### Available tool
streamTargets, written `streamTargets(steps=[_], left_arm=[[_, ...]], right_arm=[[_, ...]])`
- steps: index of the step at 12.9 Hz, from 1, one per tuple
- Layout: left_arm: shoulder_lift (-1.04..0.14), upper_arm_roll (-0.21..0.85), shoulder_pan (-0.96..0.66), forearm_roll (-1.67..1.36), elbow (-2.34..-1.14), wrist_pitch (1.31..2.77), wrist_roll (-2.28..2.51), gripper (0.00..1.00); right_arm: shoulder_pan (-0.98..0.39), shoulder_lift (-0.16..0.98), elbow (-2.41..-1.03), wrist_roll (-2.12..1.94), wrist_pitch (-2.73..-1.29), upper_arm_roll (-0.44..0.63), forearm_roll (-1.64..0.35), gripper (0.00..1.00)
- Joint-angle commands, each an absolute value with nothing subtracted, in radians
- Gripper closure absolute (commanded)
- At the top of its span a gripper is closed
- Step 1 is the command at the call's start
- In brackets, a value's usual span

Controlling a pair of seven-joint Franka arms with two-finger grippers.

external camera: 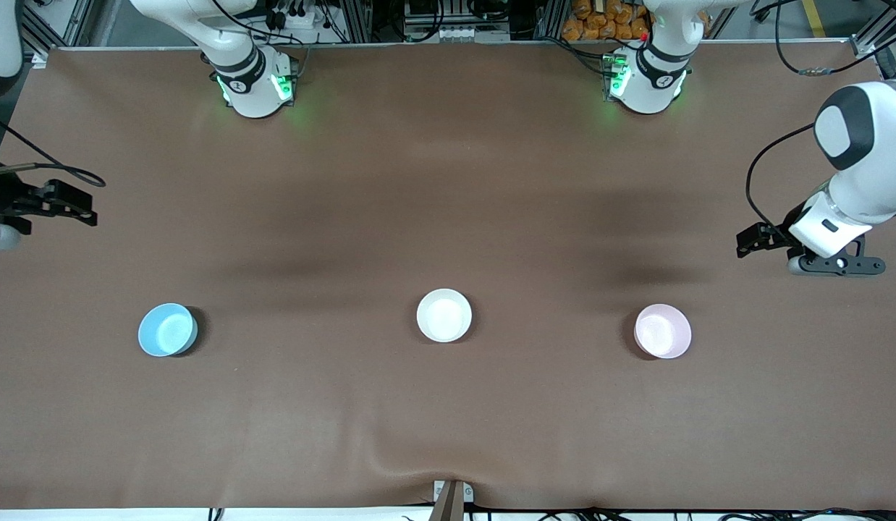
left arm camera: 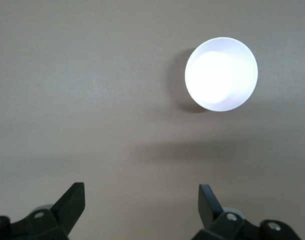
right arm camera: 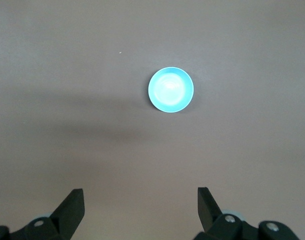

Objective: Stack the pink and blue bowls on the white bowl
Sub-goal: 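Move the left gripper toward the pink bowl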

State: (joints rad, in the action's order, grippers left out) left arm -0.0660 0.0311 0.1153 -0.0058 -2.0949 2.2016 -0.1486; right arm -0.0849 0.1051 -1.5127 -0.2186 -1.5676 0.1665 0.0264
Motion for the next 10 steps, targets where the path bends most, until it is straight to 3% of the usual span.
streamTargets(steps=[1,6,9,10], left_arm=[[-0.103,0.038,0.115,-0.025,-2.108,2.272,-0.166,0.00],[-0.225,0.095,0.107,-0.031,-2.094,2.446,-0.150,0.00],[-0.322,0.110,0.106,-0.041,-2.082,2.595,-0.150,0.00],[-0.356,0.123,0.107,-0.049,-2.073,2.646,-0.150,0.04]], right_arm=[[-0.055,0.100,-1.487,-0.201,-1.560,0.160,0.023,0.00],[-0.052,0.091,-1.488,-0.002,-1.459,0.156,0.023,0.00],[-0.046,0.095,-1.488,0.014,-1.477,0.160,0.023,0.00],[-0.043,0.097,-1.493,0.014,-1.491,0.160,0.023,0.00]])
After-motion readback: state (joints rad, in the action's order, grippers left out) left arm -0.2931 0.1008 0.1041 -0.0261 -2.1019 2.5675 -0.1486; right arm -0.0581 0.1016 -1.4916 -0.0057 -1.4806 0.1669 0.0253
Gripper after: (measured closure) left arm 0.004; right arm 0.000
